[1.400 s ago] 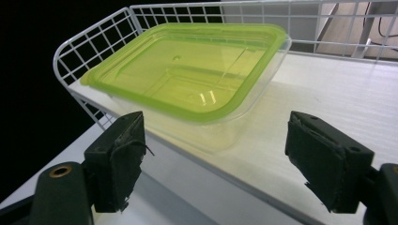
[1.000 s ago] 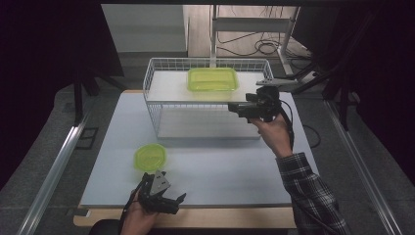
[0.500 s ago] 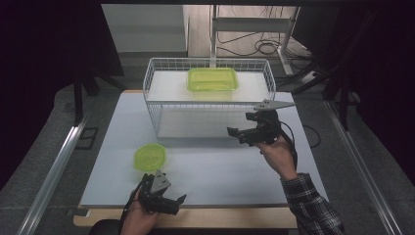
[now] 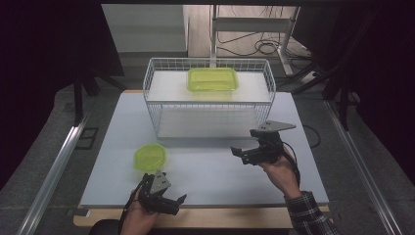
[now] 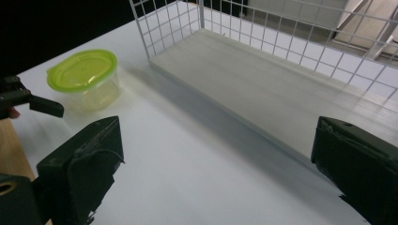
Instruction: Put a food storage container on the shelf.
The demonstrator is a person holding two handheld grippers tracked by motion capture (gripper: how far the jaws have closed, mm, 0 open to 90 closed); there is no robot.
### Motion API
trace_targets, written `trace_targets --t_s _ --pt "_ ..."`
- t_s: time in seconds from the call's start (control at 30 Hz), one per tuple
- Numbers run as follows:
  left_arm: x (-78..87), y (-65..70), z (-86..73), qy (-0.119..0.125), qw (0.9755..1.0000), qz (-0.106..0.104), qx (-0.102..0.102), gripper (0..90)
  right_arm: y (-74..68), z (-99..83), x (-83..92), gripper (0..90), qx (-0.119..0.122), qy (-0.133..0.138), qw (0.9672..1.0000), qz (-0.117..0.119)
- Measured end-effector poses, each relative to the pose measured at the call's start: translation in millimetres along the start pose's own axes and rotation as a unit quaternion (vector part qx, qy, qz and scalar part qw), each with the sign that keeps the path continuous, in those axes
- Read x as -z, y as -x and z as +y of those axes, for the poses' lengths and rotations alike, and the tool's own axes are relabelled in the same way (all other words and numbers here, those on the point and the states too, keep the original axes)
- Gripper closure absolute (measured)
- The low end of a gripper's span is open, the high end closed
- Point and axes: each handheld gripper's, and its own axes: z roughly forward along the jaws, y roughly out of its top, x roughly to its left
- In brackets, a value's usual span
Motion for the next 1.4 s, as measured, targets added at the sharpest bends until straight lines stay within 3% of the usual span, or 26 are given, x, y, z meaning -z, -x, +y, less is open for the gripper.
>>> trace_targets --t_s 0.3,0.57,0.97,1.23,1.4 --pt "-0.1 -1.0 -0.7 0.006 1.0000 0.001 -0.005 1.0 -4.9 -28.1 1.5 2.1 -0.003 -0.009 1.0000 -0.003" --pt "-1.4 -1.1 -1.3 -0.003 0.9999 -0.003 -0.014 0.9 -10.1 -49.2 4.1 2.2 -0.007 -0.010 0.9999 -0.009" --pt "-3.3 0.7 -1.4 -0.010 0.9996 -0.004 -0.026 1.0 -10.5 -87.6 6.1 2.3 0.012 -0.033 0.9989 -0.030" --pt "-4.1 2.4 -1.2 -0.011 0.9995 -0.005 -0.030 1.0 -7.7 -109.7 4.5 2.4 -0.005 -0.058 0.9979 -0.027" --pt "-3.7 3.0 -0.4 -0.013 0.9996 -0.010 -0.025 1.5 -7.1 -113.3 1.5 2.5 -0.006 -0.065 0.9975 -0.027"
